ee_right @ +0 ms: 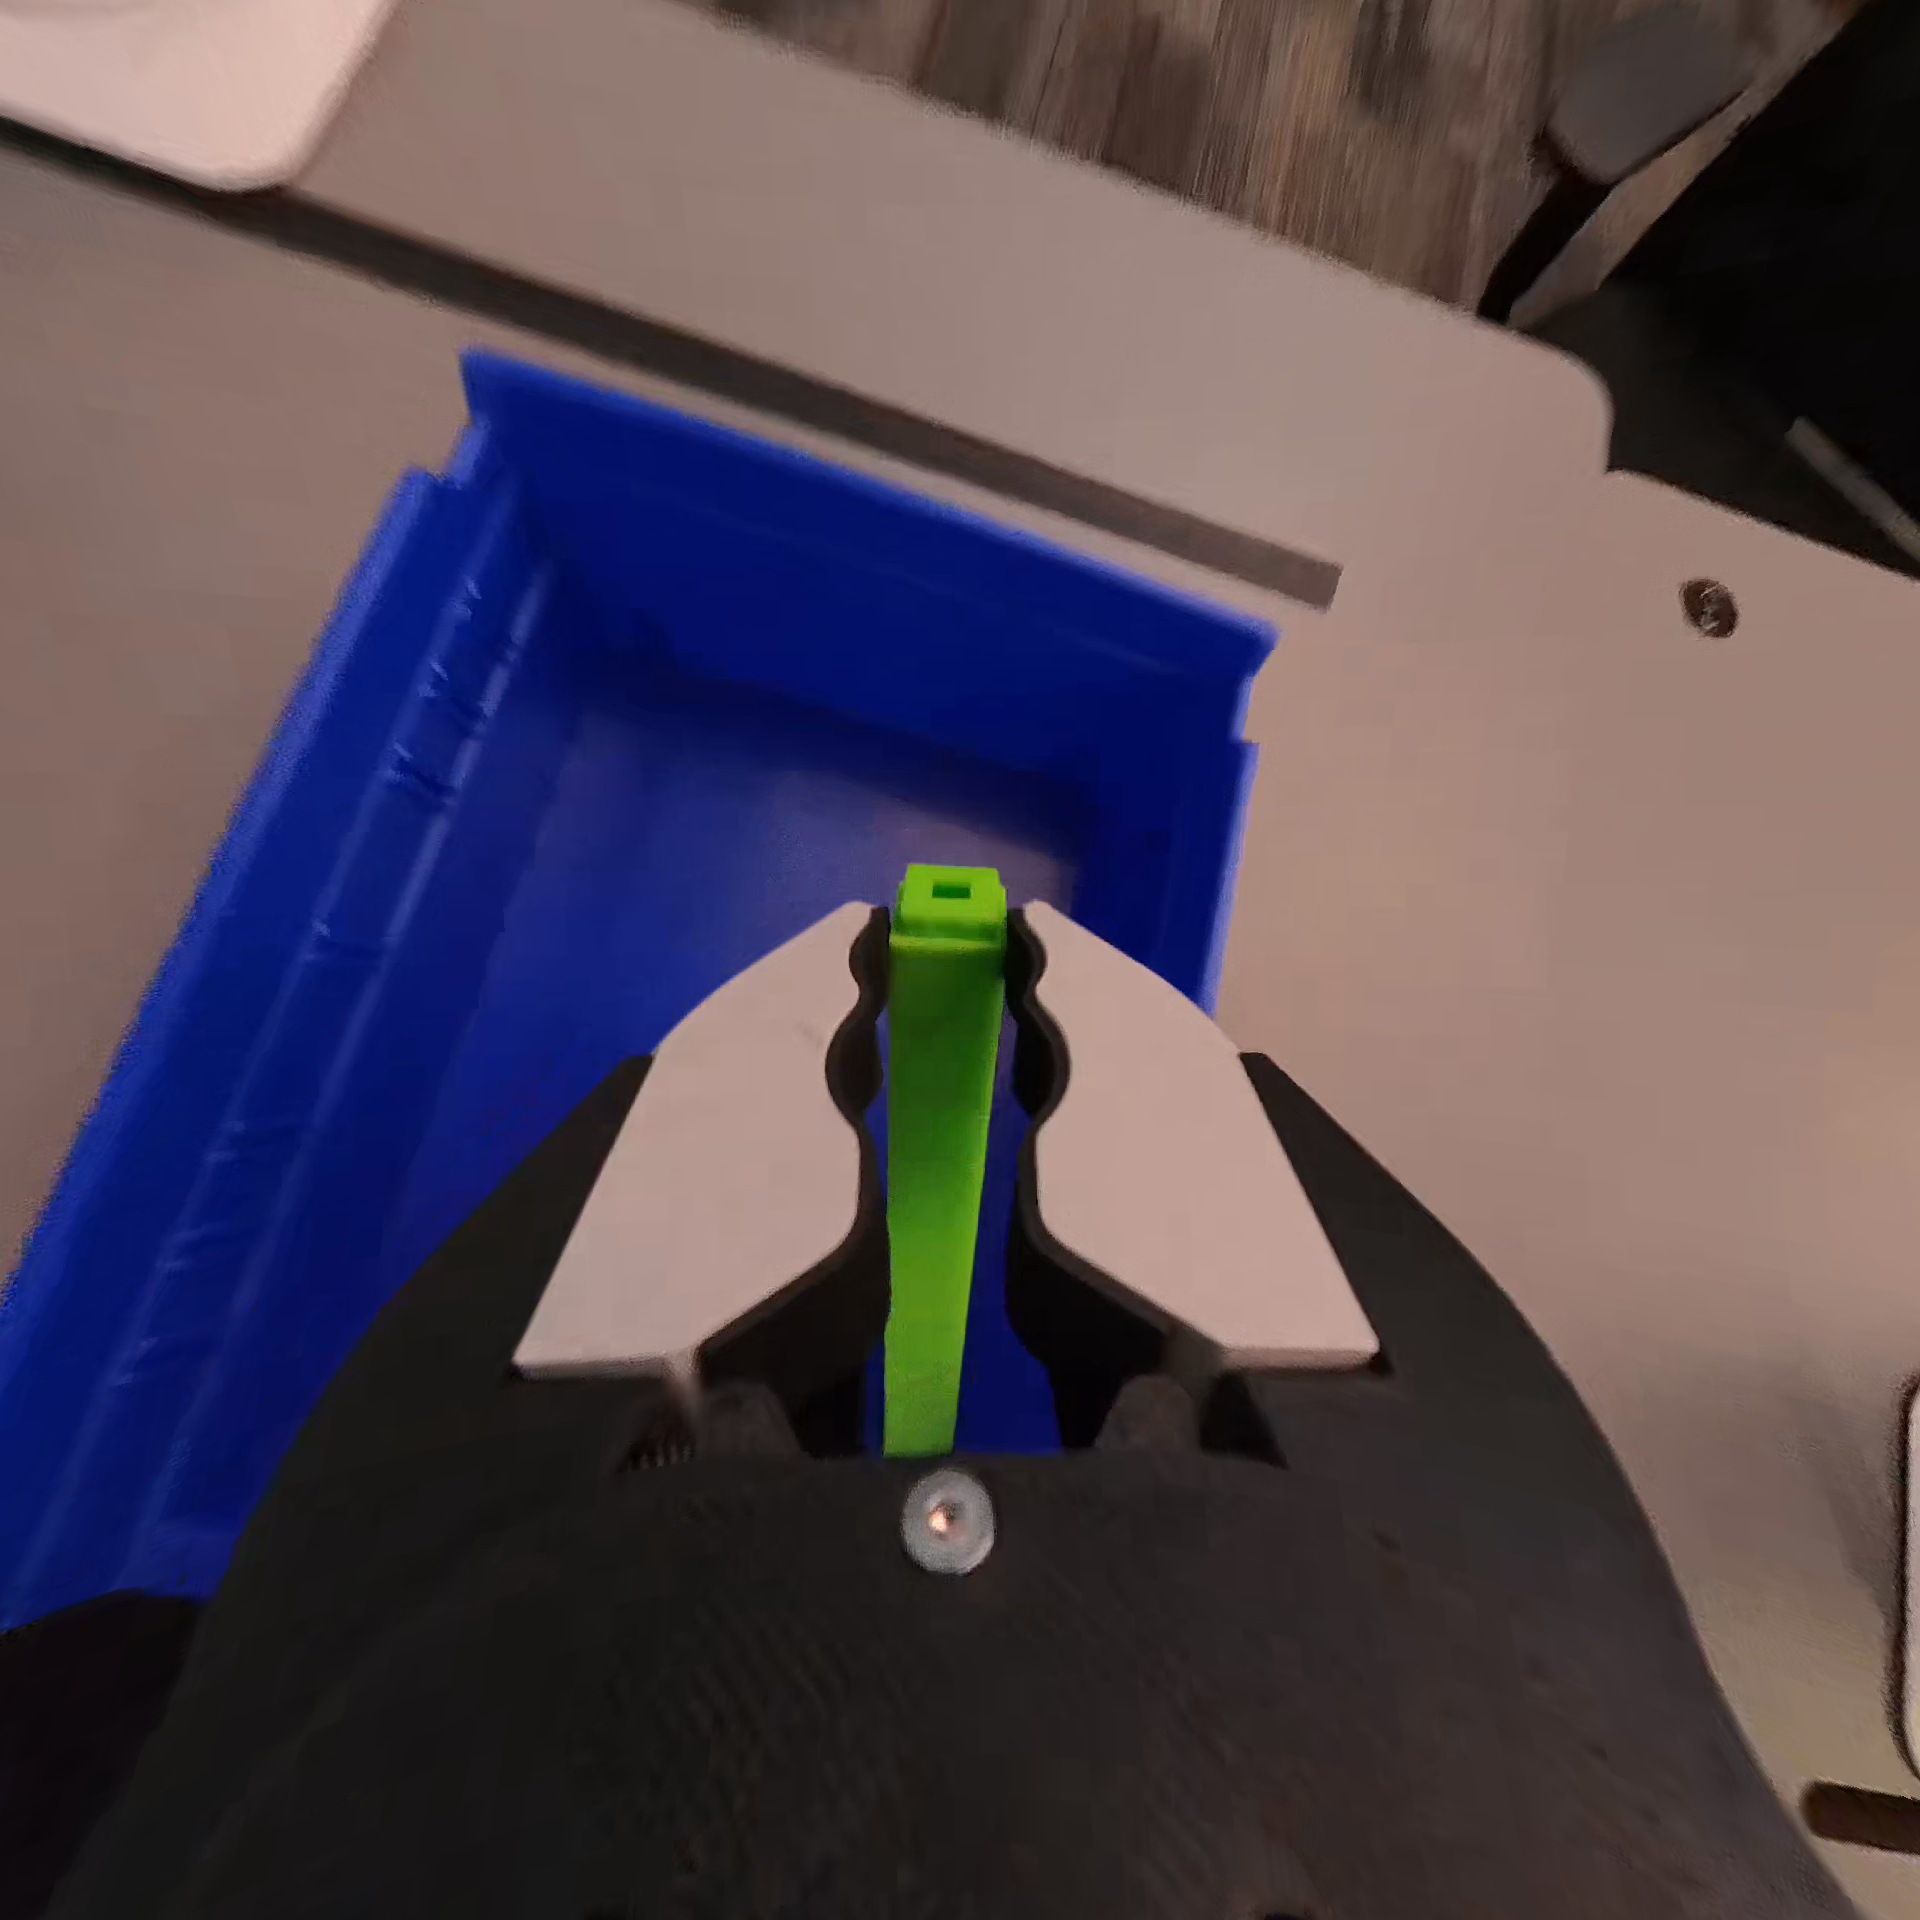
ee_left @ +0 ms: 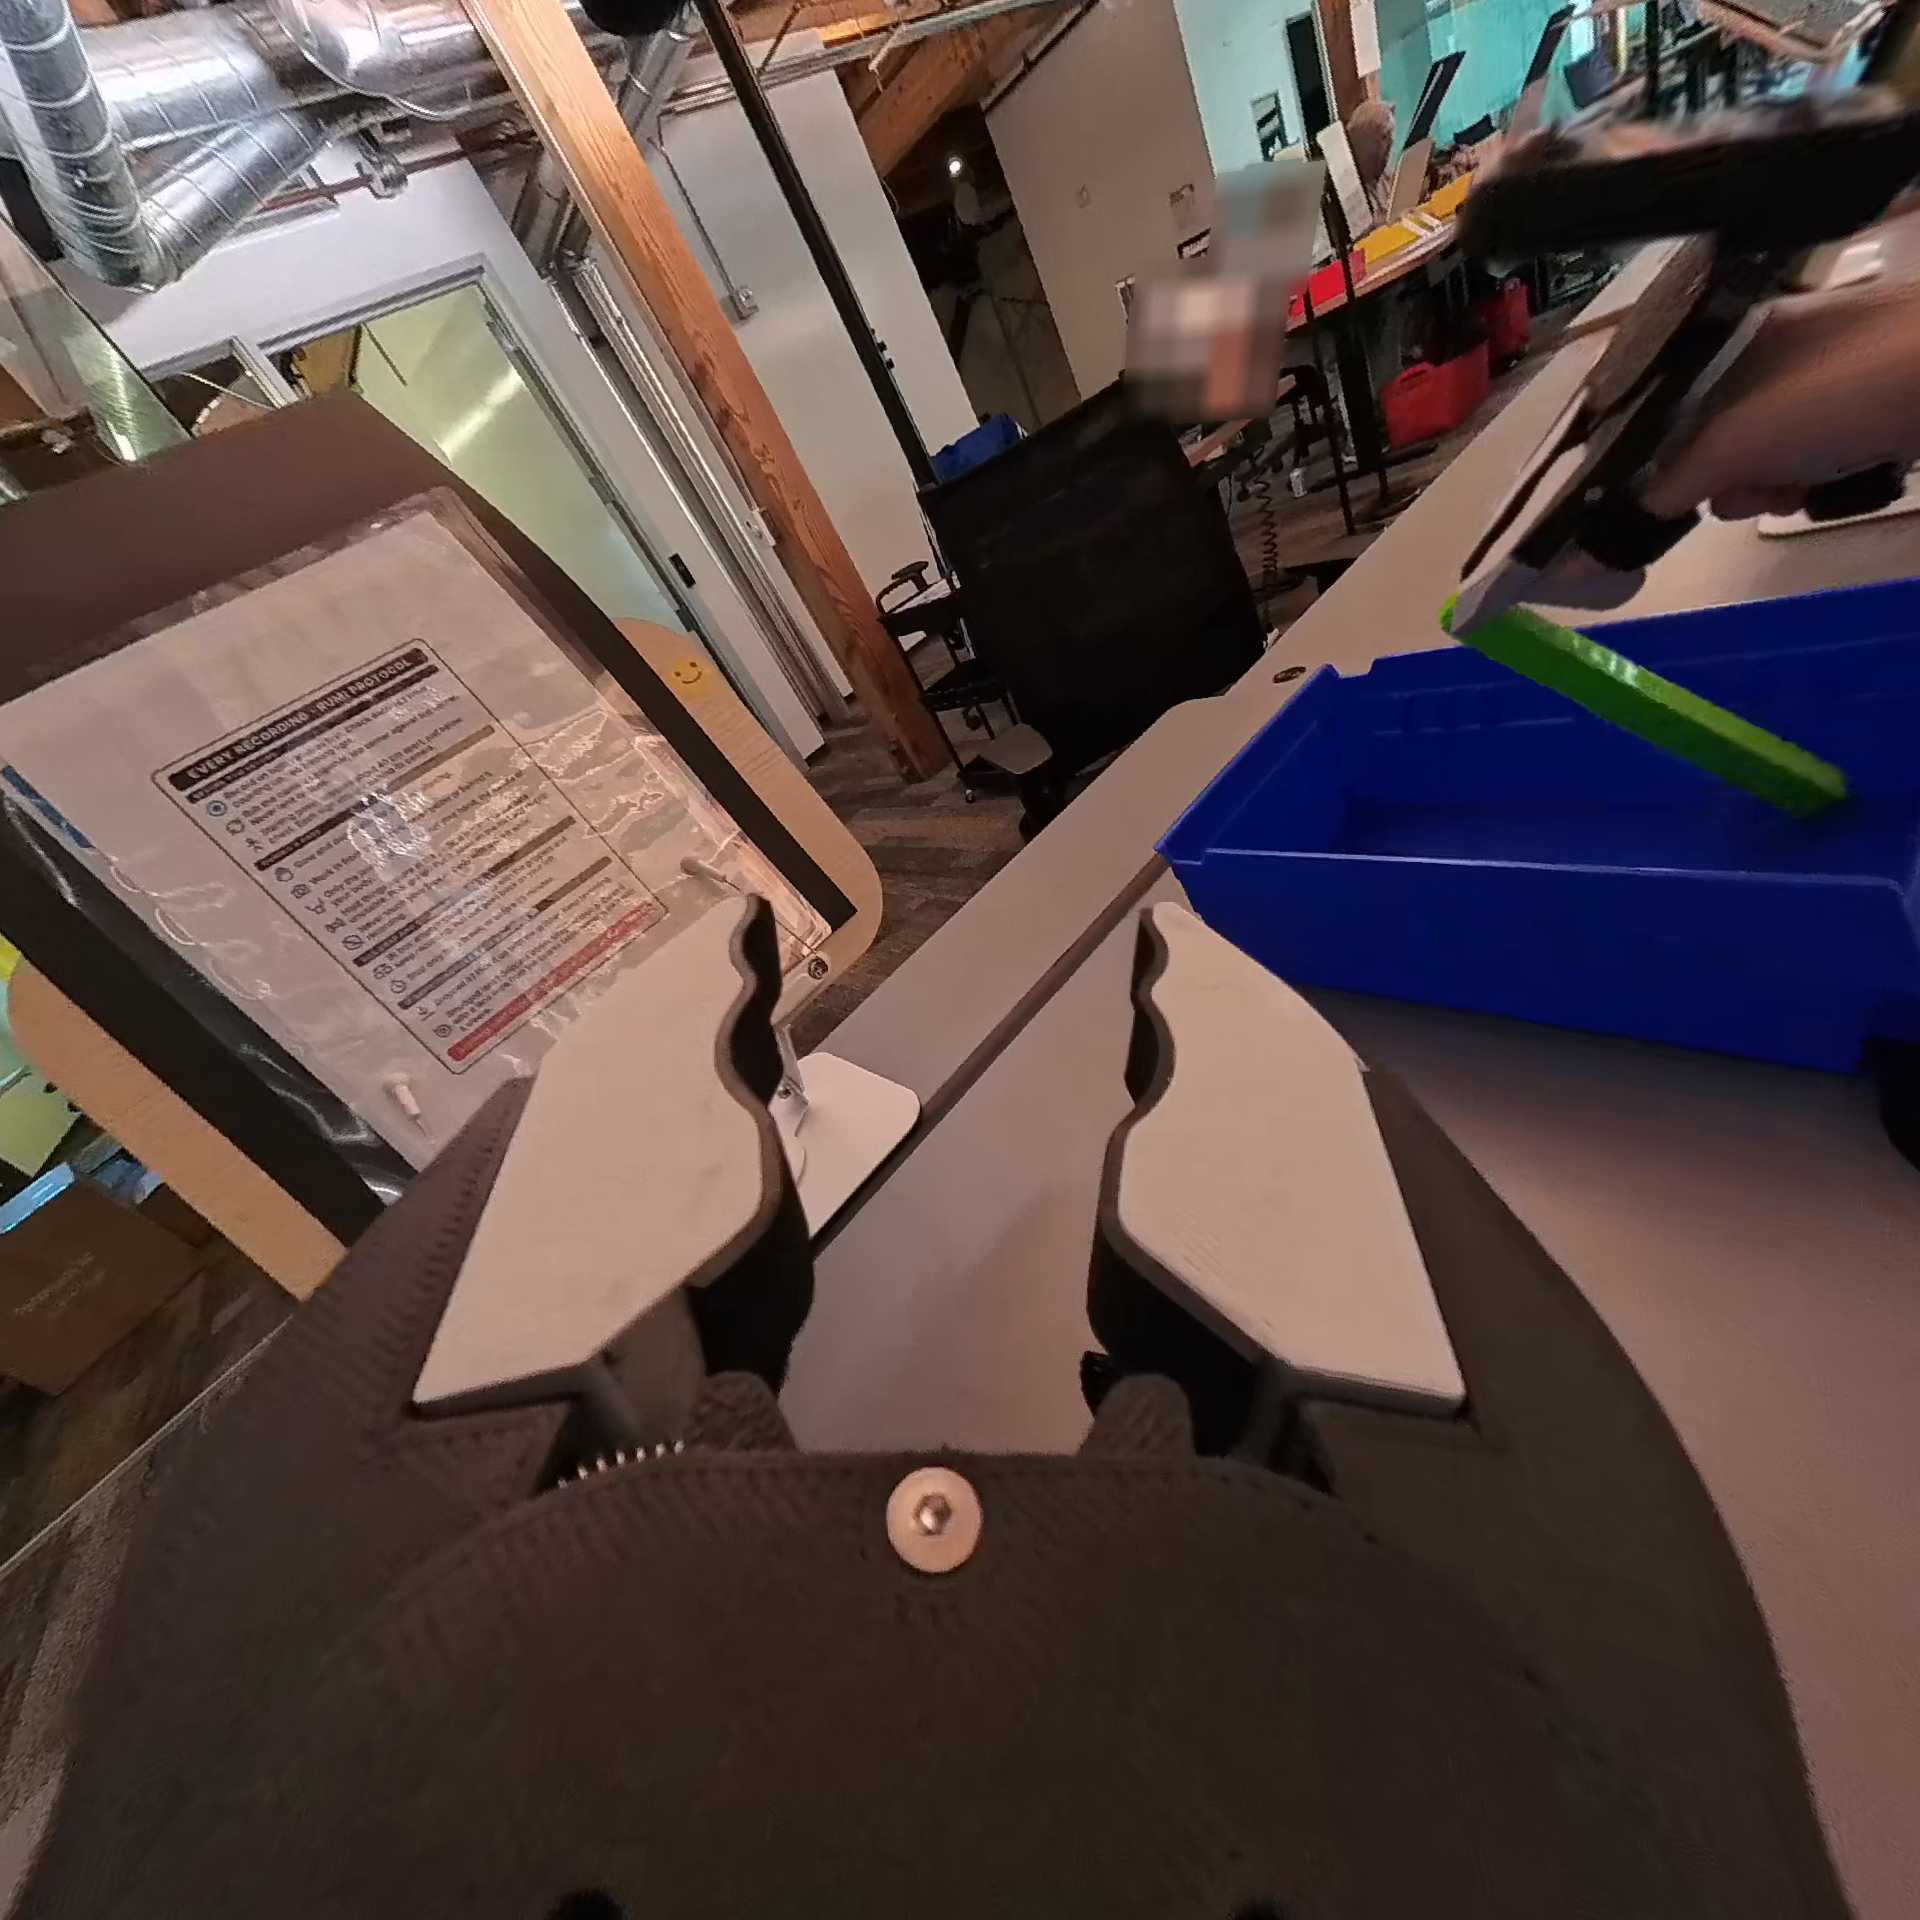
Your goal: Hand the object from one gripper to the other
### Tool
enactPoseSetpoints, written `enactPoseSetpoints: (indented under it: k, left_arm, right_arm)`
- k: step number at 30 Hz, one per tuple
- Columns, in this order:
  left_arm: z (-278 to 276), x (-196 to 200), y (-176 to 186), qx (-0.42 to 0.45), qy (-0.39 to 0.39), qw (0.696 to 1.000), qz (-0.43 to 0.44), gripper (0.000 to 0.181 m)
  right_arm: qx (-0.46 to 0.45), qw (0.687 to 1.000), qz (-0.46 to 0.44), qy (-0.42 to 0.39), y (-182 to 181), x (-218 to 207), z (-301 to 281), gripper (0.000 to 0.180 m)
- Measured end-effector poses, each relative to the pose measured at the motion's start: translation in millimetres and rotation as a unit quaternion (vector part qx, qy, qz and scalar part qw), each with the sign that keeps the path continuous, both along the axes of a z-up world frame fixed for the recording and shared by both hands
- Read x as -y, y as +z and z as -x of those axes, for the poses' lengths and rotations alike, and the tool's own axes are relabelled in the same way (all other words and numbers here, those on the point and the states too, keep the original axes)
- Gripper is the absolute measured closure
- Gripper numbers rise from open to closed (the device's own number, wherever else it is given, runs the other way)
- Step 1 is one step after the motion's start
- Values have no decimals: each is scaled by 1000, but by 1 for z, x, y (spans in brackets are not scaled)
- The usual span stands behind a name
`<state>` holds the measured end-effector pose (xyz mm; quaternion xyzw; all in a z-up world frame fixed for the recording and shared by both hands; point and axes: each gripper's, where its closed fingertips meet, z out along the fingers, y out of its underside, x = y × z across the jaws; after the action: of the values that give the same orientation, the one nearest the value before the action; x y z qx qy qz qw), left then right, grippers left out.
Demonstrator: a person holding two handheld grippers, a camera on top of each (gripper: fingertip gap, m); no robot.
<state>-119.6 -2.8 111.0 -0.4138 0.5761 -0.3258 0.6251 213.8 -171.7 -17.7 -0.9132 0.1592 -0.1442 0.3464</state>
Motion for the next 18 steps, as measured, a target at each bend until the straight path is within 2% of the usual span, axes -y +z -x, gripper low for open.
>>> enactPoseSetpoints:
  k: [3,7,14,18]
  left_arm:
    - [-3,-2,-5,-9,2,1000,3,115]
    - [-6,-6,-12,-24,6,1000,7,115]
    - [-8,-11,-17,-32,9,999,14,115]
    - [-8,-13,-17,-29,12,999,16,115]
  right_arm:
    - [-22,998,58,14,-34,-8,-6,157]
    - [-49,994,101,-7,-68,-13,-21,157]
    - [-69,983,159,-62,-94,-7,-41,156]
    - [-30,978,200,-53,-100,-7,-45,156]
